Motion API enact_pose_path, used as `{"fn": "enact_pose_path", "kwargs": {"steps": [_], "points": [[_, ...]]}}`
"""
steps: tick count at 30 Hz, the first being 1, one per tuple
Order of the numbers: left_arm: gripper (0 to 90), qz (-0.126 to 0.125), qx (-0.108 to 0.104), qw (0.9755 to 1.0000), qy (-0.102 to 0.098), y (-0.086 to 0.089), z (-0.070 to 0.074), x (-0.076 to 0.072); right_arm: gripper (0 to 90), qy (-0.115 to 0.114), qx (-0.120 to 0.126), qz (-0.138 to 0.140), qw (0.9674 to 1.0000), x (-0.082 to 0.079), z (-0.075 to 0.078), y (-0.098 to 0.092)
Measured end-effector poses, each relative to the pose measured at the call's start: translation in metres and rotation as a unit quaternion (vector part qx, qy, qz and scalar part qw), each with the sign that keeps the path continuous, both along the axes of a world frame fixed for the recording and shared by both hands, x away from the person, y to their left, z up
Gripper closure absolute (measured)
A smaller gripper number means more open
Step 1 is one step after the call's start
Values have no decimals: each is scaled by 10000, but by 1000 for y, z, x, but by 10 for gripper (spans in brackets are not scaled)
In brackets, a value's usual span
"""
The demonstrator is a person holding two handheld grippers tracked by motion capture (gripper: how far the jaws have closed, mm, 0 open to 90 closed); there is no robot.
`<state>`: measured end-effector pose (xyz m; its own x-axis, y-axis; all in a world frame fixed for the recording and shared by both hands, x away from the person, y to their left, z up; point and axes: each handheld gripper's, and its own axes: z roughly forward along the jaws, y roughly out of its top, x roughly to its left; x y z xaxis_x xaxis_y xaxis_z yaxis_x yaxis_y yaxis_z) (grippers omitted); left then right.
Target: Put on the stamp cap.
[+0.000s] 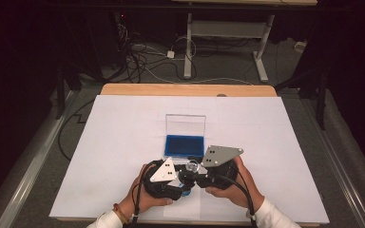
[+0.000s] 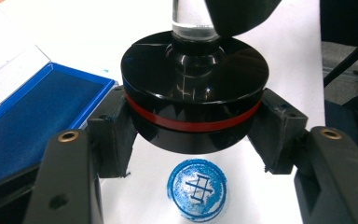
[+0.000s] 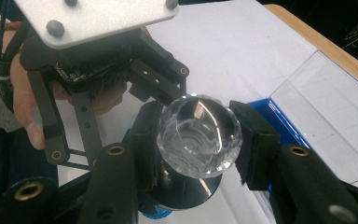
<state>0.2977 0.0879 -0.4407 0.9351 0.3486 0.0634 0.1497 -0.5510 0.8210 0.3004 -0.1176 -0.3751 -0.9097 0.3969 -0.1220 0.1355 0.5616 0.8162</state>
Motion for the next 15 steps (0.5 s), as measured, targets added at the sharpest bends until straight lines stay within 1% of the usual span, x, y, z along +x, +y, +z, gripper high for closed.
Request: {"fn": "enact_pose_path", "kwargs": {"steps": [2,6,8,10,13,15], "points": [[366,22,53,10000,-32,-1,0,-1,572,49,49,6,10000,1,-1,0],[366,86,102,9998,-115,-1,0,-2,572,61,54,1,10000,1,-2,-1],[366,96,116,9998,-122,-1,0,-3,572,69,84,4,9999,1,-2,-1],[366,168,121,9996,-170,0,1,-3,572,86,100,11,9999,2,-3,-2],[367,167,191,9995,-207,0,0,-3,572,110,99,-2,9999,3,-5,-2],[366,164,189,9995,-202,0,0,-3,572,99,87,-3,9999,3,-6,-2]]}}
